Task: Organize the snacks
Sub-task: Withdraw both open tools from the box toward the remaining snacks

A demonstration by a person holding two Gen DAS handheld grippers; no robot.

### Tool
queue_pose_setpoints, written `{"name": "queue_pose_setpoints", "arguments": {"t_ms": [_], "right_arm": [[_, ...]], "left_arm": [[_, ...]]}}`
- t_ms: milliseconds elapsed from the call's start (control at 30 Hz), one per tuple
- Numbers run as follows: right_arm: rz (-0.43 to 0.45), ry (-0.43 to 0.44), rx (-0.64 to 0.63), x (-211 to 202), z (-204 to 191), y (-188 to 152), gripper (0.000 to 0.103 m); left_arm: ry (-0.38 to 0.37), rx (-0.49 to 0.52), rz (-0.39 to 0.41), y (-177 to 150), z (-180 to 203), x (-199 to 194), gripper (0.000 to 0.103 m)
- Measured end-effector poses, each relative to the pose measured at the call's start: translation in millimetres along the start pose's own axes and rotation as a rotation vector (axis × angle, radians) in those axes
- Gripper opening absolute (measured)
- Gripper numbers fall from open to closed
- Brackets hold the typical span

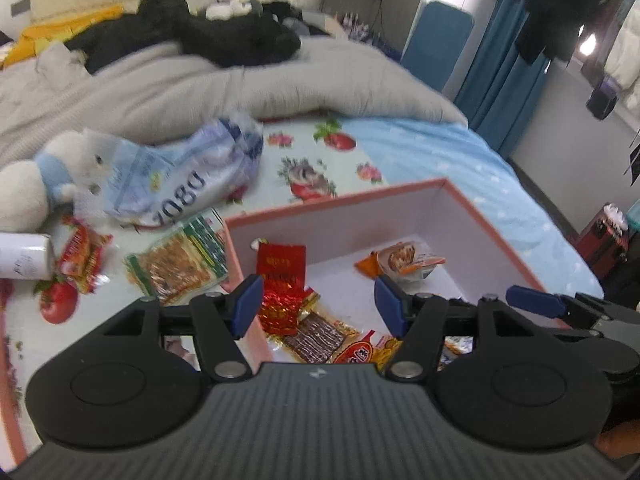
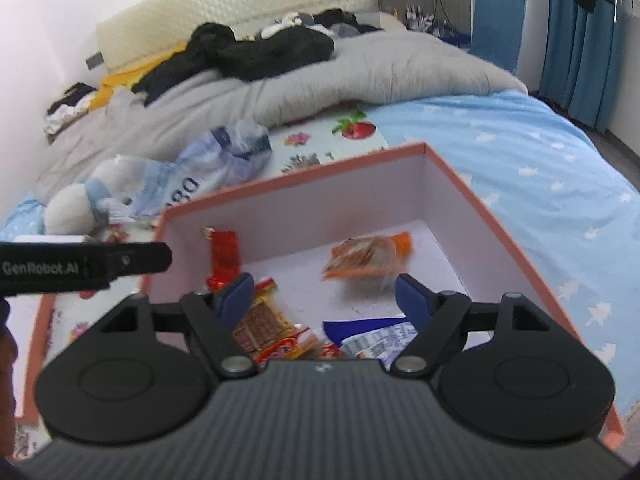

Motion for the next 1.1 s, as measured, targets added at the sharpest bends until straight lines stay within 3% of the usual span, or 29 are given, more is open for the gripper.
{"name": "queue_pose_setpoints", "arguments": {"t_ms": [300,533,967,1100], "right_arm": [[0.135,0.031,-0.030,-79.6,-40.6,1.8,0.083],[0.192,0.059,-0.071,-125.2,-68.6,-16.3,0.083],[0.256,0.152,-0.126,-172.8,-124.3,-62.6,0.083],[0.286,0.126,-0.225,-178.0,-148.0,-82.9,0.083]], "left_arm": [[0.014,-0.003,0.146,-8.9,-12.5,-108.7,0.067],[0.026,-0.027,0.223,-41.0,-31.2,-184.0,0.067],[0.097,-0.100,0.277,-117.6,-80.3,-262.3,0.067],[0.137,-0.122,0.267,-147.4,-96.5,-269.2,0.067]]}}
Point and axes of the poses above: each gripper's, at about its wrist camera, not at the fingertips, and x roughly the way its jaws point, z to its right, y to its top, the point moved 2 cm from there along x, roughly the way its jaws point, and after that the axes turned 4 degrees about y, right-handed, at the moved point
